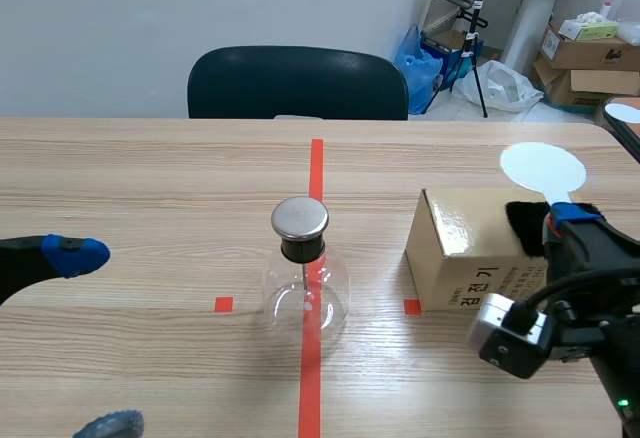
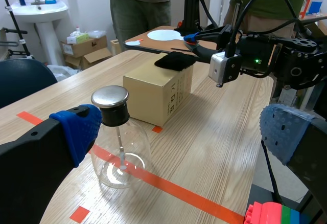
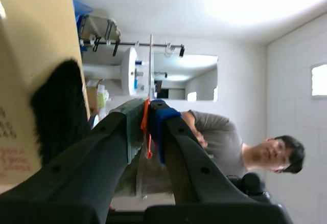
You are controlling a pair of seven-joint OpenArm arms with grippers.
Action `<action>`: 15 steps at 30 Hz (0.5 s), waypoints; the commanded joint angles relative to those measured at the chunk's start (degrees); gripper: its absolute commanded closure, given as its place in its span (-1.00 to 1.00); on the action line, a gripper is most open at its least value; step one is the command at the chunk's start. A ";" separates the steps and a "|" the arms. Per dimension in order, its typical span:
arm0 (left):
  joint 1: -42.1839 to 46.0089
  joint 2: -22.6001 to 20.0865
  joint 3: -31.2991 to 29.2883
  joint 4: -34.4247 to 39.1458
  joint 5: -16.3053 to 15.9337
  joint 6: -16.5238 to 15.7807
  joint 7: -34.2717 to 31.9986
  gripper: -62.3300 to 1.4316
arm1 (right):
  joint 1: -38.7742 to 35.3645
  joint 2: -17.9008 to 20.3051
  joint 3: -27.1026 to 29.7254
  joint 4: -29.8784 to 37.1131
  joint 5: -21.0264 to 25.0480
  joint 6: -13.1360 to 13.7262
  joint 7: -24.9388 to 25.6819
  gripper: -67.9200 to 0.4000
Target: Do the electroscope experiment
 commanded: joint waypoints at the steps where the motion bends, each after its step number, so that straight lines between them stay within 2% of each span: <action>1: -0.17 0.26 -0.17 0.35 -0.72 0.09 -0.98 -1.00 | 0.66 1.09 -0.96 1.25 -0.50 -2.60 -1.77 0.96; 4: -0.17 0.28 -0.17 0.35 -0.72 0.09 -0.98 -1.00 | 1.07 2.16 -4.07 1.42 -2.80 -2.60 -5.38 0.96; 15: -0.20 1.33 -0.17 0.35 -0.72 0.87 0.66 -1.00 | 4.59 5.44 -14.40 1.42 -6.21 -2.58 -14.95 0.96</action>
